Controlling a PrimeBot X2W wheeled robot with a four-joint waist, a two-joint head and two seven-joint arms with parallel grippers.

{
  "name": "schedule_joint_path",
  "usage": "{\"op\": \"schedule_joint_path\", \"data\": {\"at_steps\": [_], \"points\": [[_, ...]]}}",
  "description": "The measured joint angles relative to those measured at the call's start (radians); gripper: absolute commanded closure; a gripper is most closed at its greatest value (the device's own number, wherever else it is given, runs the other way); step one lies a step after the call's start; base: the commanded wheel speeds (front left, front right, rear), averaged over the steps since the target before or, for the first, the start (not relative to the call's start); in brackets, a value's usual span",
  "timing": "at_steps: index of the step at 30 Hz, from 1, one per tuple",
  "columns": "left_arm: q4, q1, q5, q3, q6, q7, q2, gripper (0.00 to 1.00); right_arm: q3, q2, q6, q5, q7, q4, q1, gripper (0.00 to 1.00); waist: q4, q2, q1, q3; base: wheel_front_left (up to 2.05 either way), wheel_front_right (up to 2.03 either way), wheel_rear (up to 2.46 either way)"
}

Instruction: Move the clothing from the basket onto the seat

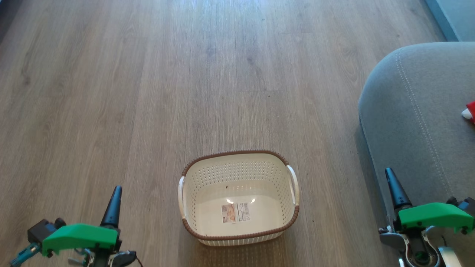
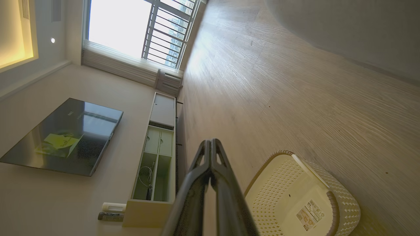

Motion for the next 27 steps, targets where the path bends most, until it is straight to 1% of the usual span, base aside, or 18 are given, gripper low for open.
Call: {"op": "schedule_joint_path", "data": {"at_steps": [27], "points": [[-0.026, -0.024, -0.308, 0.015, -0.021, 0.076, 0.0, 1.0, -0.029, 0.004, 0.0, 0.305, 0.072, -0.056, 0.0, 1.0, 0.0, 0.0, 0.0, 0.001, 0.0, 0.0, 0.0]]}}
